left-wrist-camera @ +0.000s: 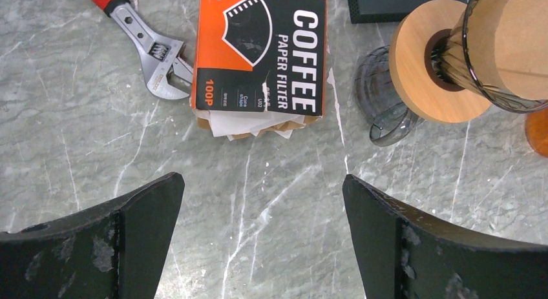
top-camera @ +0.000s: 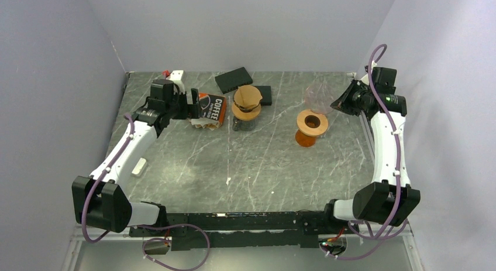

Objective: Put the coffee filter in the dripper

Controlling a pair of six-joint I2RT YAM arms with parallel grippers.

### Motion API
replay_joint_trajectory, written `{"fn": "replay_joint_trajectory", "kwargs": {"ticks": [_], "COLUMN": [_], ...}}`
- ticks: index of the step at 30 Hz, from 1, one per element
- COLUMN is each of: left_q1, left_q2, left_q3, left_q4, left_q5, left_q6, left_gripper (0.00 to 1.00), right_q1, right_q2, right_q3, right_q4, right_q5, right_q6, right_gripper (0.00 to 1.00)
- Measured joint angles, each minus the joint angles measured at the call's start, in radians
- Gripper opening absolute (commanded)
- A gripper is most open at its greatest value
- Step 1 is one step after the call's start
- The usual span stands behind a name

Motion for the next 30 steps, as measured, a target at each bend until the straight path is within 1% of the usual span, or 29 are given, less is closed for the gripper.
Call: {"fn": "replay_joint_trajectory", "kwargs": {"ticks": [8, 19, 21, 26, 30], "left_q1": [0.0, 0.0, 0.0, 0.0, 0.0], "left_q2": [0.0, 0.0, 0.0, 0.0, -0.002], "left_q3": [-0.015, -0.015, -0.015, -0.015, -0.01], "left_q4": [-0.013, -0.014, -0.014, -0.005, 0.02], "left_q5": [-0.02, -0.017, -0.01, 0.051, 0.116], "left_q6": [0.0, 0.0, 0.0, 0.0, -0.005], "left_gripper": [1.0, 0.99, 0.99, 1.0, 0.97], "right_q1": [-0.004, -0.006, -0.006, -0.006, -0.006], "right_q2": [0.0, 0.004, 0.01, 0.038, 0.042], "right_q3": [-0.048, -0.079, -0.08, -0.085, -0.089], "right_q4": [-0.051, -0.057, -0.057, -0.056, -0.053], "right_q5": [0.016, 0.038, 0.039, 0.034, 0.034], "right_q6": [-0.021, -0.035, -0.039, -0.043, -0.042], "right_gripper": [0.0, 0.0, 0.1, 0.27, 0.41]}}
